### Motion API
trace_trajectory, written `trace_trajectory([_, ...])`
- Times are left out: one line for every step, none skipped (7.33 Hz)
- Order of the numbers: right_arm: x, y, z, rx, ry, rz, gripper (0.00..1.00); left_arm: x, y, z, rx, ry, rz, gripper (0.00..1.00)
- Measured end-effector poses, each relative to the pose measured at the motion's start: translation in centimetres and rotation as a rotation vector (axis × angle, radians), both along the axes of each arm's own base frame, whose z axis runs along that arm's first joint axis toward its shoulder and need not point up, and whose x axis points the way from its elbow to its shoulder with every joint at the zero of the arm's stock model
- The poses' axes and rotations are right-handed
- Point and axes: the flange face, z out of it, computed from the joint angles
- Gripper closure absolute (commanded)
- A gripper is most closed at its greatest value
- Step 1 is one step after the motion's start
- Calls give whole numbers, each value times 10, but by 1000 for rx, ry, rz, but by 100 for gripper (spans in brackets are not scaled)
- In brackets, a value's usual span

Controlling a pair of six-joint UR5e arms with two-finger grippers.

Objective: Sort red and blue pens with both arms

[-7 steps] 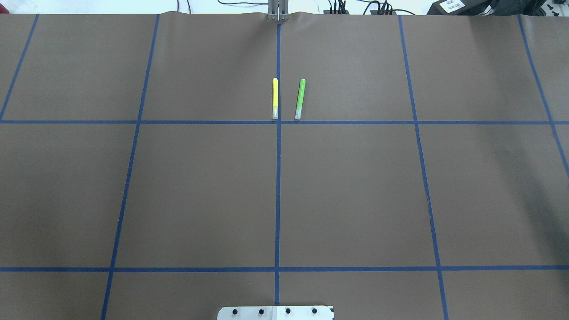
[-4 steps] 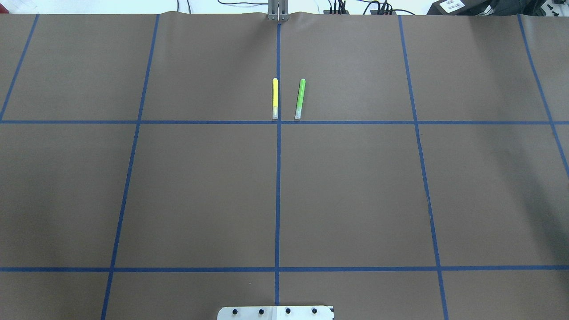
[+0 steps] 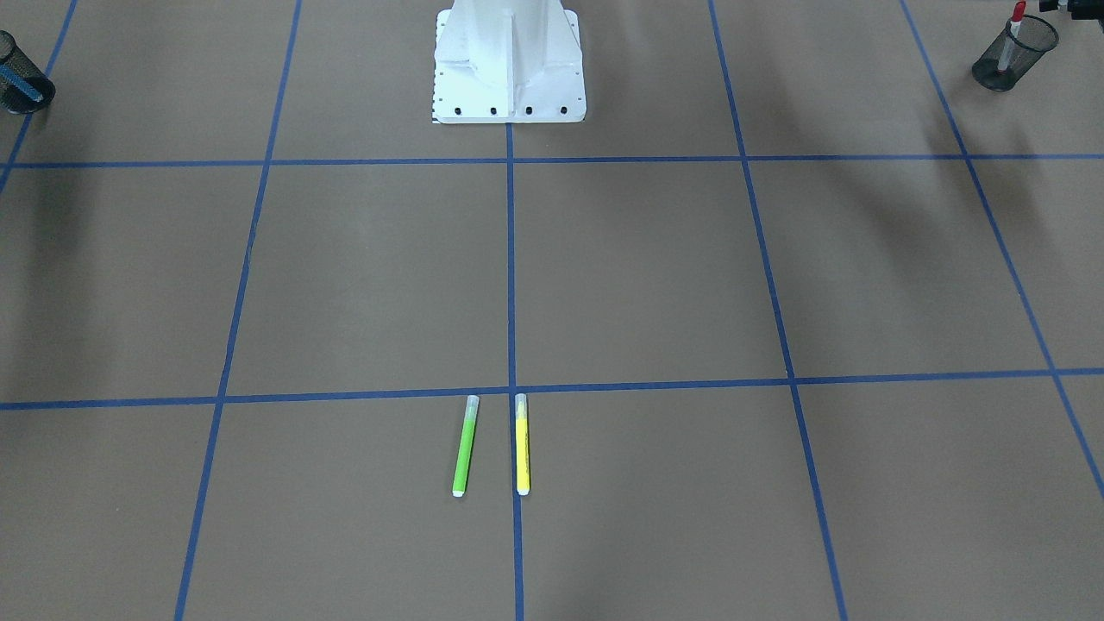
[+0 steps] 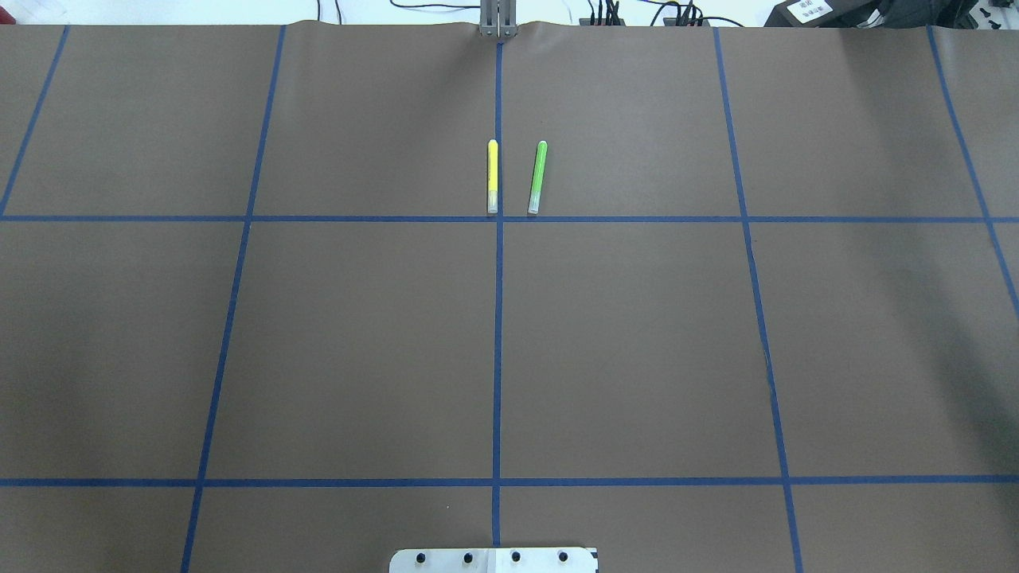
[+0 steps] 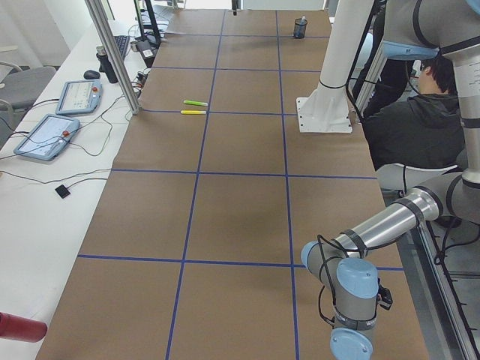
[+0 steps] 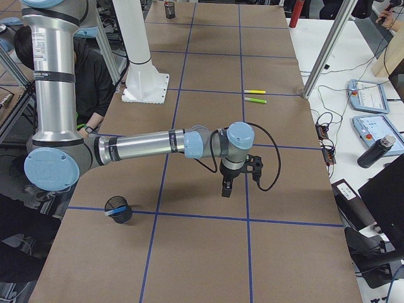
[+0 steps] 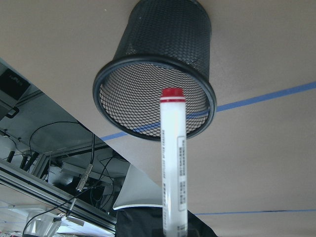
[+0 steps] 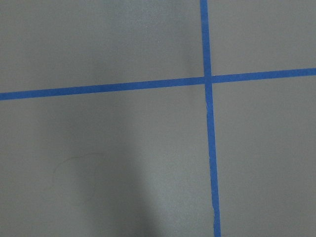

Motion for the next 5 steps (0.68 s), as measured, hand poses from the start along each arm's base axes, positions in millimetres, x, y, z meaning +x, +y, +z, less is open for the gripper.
trace_trajectory([0, -1, -2, 3, -1, 1, 0, -1, -3, -1, 12, -3, -1, 0])
trace_trajectory([0, -1, -4, 8, -3, 1, 0, -5, -16, -3, 52, -11, -2, 0])
trace_trajectory([0, -2, -6, 14, -3, -1, 0, -14, -47, -9, 128, -30, -2, 0])
trace_trajectory([0, -5, -9, 20, -3, -1, 0, -28, -88, -19, 230, -60, -2, 0])
trace_trajectory([-2, -9, -15, 31, -3, -2, 0, -43, -137, -34, 351, -98, -1, 0])
